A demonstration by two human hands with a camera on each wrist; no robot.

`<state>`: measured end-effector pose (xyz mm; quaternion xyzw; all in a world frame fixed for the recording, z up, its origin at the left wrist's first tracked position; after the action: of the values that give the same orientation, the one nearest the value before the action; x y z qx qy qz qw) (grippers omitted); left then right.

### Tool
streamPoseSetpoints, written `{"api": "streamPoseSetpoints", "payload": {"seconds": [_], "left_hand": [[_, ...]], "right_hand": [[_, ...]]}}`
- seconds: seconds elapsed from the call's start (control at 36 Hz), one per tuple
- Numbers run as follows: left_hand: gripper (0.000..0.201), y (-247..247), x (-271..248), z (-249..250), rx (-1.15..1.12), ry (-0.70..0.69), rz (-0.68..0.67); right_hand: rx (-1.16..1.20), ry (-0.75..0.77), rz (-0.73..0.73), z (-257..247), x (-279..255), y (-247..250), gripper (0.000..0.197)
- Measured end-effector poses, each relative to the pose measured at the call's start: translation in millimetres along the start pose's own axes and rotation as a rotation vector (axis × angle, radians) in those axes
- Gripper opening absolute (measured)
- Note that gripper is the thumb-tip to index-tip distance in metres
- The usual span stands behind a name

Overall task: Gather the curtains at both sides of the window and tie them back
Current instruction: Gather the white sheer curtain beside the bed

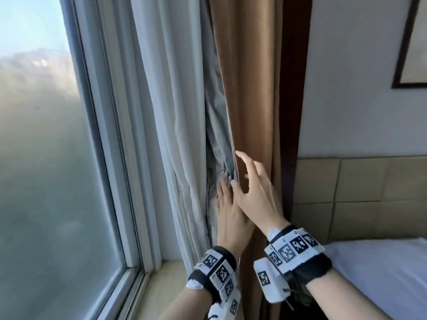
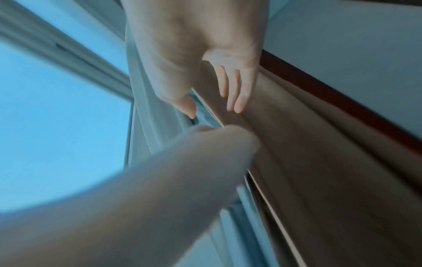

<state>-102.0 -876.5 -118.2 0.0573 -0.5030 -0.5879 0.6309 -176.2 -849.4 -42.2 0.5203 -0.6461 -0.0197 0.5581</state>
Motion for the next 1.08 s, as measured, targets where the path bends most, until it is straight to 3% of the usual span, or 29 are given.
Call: {"api": "streamPoseSetpoints", "payload": {"seconds": [0.06,0.17,0.28,0.33,0.42,0.47,0.61,0.69,0.75,0.83,0.94,1.0,1.08], "left_hand": [[0.073,-3,-11,-1,-0.013,-0.025,-0.023],[0.043,-1,-26,3,-0.386,0.011,-0.173],[0.042,13,-33,6,-0.455,-0.021,-0.288],[0.040,27,-32,-1,-0.360,0.017,-0.197],[0.034,56,-21,-24,-0.263,0.154,0.053],[0.035,71,-10,-43,-0.242,0.242,0.132],[0.050,92,20,-73,-0.157,0.293,0.202],[0.046,98,38,-85,-0.117,0.313,0.211],[0.044,98,48,-87,-0.035,0.345,0.180],[0.057,96,57,-83,0.025,0.437,0.207],[0.065,88,56,-71,-0.047,0.409,0.229],[0.060,87,50,-63,-0.064,0.371,0.246],[0.028,90,45,-64,-0.028,0.331,0.250]], "right_hand": [[-0.014,-0.030,-0.038,-2,-5,0,0.063],[-0.092,-0.089,-0.157,-4,-7,-4,0.063],[-0.050,-0.163,-0.184,3,-2,3,0.057],[-0.019,-0.157,-0.157,6,-3,11,0.052],[-0.032,-0.149,-0.143,12,-13,20,0.047],[-0.091,-0.166,-0.141,16,-20,25,0.047],[-0.314,-0.199,-0.177,15,-36,37,0.049],[-0.413,-0.226,-0.191,16,-43,41,0.040],[-0.432,-0.226,-0.223,18,-46,40,0.035],[-0.440,-0.224,-0.247,22,-49,41,0.032],[-0.442,-0.236,-0.246,21,-50,48,0.034],[-0.432,-0.251,-0.253,22,-51,50,0.034],[-0.411,-0.248,-0.265,20,-53,51,0.034]]}}
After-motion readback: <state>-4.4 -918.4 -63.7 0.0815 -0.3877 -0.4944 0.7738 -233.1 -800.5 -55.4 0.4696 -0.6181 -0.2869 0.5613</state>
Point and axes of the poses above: each hand's wrist, its own x-axis towards the middle knuckle, its own y-axis out of the back of the hand, z = x × y, the point moved 3 cm from there along x, towards the middle knuckle, and after that the axes turned 11 degrees about -z, right-handed, at the moved point
